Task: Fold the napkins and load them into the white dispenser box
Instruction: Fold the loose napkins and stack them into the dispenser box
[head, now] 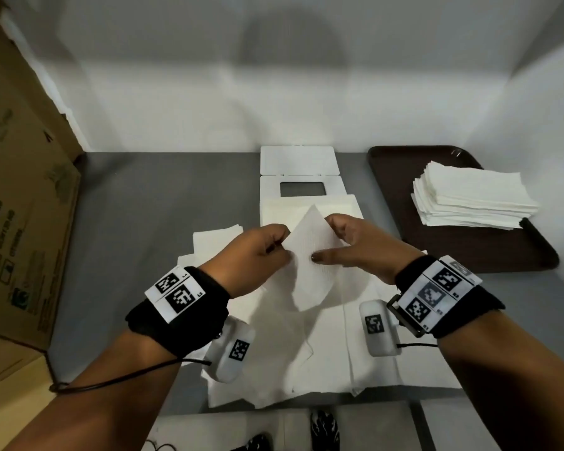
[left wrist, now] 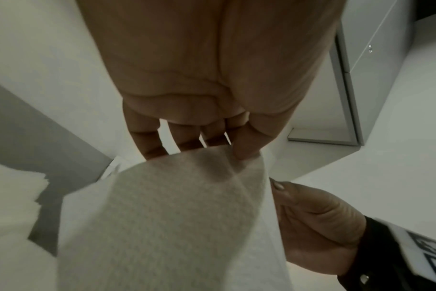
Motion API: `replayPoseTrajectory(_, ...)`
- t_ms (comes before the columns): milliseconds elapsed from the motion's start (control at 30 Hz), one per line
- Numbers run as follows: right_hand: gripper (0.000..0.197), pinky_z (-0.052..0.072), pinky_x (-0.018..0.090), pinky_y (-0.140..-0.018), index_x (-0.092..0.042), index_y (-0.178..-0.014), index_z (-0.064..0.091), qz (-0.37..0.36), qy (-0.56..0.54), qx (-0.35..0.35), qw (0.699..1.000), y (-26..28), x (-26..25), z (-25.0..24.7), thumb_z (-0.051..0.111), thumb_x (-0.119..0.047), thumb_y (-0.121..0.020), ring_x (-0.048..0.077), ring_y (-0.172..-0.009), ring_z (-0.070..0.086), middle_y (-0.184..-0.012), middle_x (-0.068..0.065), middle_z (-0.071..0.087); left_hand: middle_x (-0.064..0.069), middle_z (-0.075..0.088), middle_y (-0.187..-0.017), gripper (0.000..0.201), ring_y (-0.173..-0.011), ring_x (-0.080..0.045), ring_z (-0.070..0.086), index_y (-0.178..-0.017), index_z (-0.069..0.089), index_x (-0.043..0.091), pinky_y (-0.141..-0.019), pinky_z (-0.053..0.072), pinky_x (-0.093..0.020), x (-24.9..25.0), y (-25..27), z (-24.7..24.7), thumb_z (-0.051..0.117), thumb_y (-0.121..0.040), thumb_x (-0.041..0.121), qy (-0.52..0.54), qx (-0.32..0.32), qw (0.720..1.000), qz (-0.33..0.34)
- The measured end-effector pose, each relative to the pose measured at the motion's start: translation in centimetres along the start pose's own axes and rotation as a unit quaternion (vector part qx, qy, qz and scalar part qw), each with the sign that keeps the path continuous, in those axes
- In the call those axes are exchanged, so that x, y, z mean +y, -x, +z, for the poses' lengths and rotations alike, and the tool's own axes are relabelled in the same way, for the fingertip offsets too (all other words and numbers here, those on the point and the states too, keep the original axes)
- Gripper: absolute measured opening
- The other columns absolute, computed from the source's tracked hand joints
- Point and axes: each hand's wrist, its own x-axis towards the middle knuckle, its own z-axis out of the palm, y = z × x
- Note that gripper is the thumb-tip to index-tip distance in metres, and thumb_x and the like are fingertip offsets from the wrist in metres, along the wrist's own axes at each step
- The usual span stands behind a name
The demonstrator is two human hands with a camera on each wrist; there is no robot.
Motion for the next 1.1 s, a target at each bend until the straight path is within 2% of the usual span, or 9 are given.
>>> replayPoseTrajectory(167, 0.028, 0.058, 0.047, -0.085, -0.017, -0.111, 0.067, 0.011, -0.047, -0.004, 0.999, -0.2, 0.6, -3.5, 0.074, -0.016, -0.083, 0.025, -0.102, 0.069, -0.107, 0.005, 0.073, 0.015, 0.059, -0.071, 0.01, -0.065, -0.014, 0.053, -0.091, 0.054, 0.023, -0.067, 0.044, -0.032, 0.6, -2.6, 1.5, 0.062, -0.087, 0.017, 0.054, 0.019, 0.998, -0.027)
replayPoseTrajectory(300, 0.025, 0.057, 0.027, -0.077, -0.005, -0.111, 0.067, -0.05, -0.064, 0.087, 0.993, -1.1, 0.9, -6.1, 0.07, -0.007, -0.085, 0.015, -0.091, 0.071, -0.103, 0.006, 0.075, 0.006, 0.071, -0.093, 0.035, -0.074, -0.024, 0.065, -0.105, 0.049, 0.032, -0.066, 0.051, -0.035, 0.3, -4.2, 1.4, 0.073, -0.08, 0.029, 0.088, 0.012, 0.993, -0.083)
replayPoseTrajectory(467, 0.021, 0.056, 0.04, -0.087, -0.009, -0.107, 0.067, -0.031, -0.121, 0.154, 0.98, -3.2, 2.7, -8.2, 0.07, -0.009, -0.085, 0.022, -0.097, 0.071, -0.104, 0.005, 0.075, 0.001, 0.06, -0.109, 0.04, -0.077, -0.021, 0.065, -0.105, 0.051, 0.036, -0.061, 0.057, -0.039, -0.8, -5.6, 1.4, 0.074, -0.079, 0.016, 0.194, 0.105, 0.963, -0.154)
replayPoseTrajectory(567, 0.018, 0.055, 0.047, -0.09, -0.008, -0.103, 0.068, 0.003, -0.114, 0.155, 0.981, -5.0, 4.2, -8.5, 0.07, -0.014, -0.086, 0.029, -0.097, 0.07, -0.101, 0.01, 0.075, -0.005, 0.066, -0.102, 0.045, -0.078, -0.021, 0.066, -0.117, 0.044, 0.027, -0.065, 0.057, -0.04, -1.3, -7.2, 1.0, 0.07, -0.083, 0.012, 0.183, 0.189, 0.953, -0.153)
replayPoseTrajectory(633, 0.024, 0.057, 0.049, -0.08, -0.003, -0.09, 0.066, 0.02, -0.057, 0.158, 0.986, -6.2, 5.1, -8.5, 0.072, -0.024, -0.08, 0.031, -0.08, 0.07, -0.087, 0.017, 0.073, -0.006, 0.067, -0.098, 0.047, -0.077, -0.017, 0.065, -0.119, 0.039, 0.019, -0.067, 0.055, -0.03, -1.5, -8.4, 0.7, 0.069, -0.084, 0.009, 0.15, 0.239, 0.95, -0.138)
replayPoseTrajectory(700, 0.029, 0.049, 0.038, -0.062, 0.002, -0.077, 0.058, 0.03, 0.02, 0.171, 0.985, -7.1, 5.6, -8.4, 0.074, -0.023, -0.079, 0.022, -0.058, 0.054, -0.065, 0.015, 0.059, 0.003, 0.06, -0.087, 0.044, -0.07, -0.013, 0.058, -0.108, 0.038, 0.019, -0.061, 0.047, -0.019, -1.8, -9.5, 0.7, 0.071, -0.081, 0.009, 0.074, 0.285, 0.946, -0.132)
replayPoseTrajectory(767, 0.027, 0.04, 0.027, -0.058, 0.002, -0.079, 0.058, 0.029, 0.096, 0.199, 0.975, -7.5, 5.8, -8.2, 0.074, -0.019, -0.08, 0.016, -0.057, 0.047, -0.065, 0.006, 0.052, 0.006, 0.048, -0.076, 0.038, -0.064, -0.017, 0.047, -0.094, 0.039, 0.015, -0.056, 0.038, -0.014, -2.2, -10.4, 0.8, 0.073, -0.078, 0.008, -0.002, 0.309, 0.943, -0.12)
replayPoseTrajectory(900, 0.021, 0.042, 0.026, -0.068, -0.016, -0.09, 0.056, 0.028, 0.181, 0.213, 0.96, -7.6, 6.0, -7.4, 0.073, -0.023, -0.08, 0.013, -0.071, 0.054, -0.072, -0.007, 0.053, -0.002, 0.054, -0.076, 0.024, -0.073, -0.023, 0.05, -0.078, 0.048, 0.014, -0.053, 0.032, -0.017, -3.3, -11.6, 1.1, 0.072, -0.079, 0.01, -0.091, 0.254, 0.95, -0.156)
replayPoseTrajectory(1100, 0.027, 0.048, 0.03, -0.076, -0.026, -0.107, 0.049, 0.031, 0.33, 0.196, 0.923, -7.9, 6.8, -6.3, 0.065, -0.03, -0.085, 0.02, -0.086, 0.062, -0.091, -0.005, 0.062, -0.01, 0.059, -0.116, 0.041, -0.106, -0.027, 0.057, -0.118, 0.054, 0.01, -0.085, 0.041, -0.027, -3.7, -11.8, 1.6, 0.07, -0.082, 0.018, -0.223, 0.138, 0.94, -0.221)
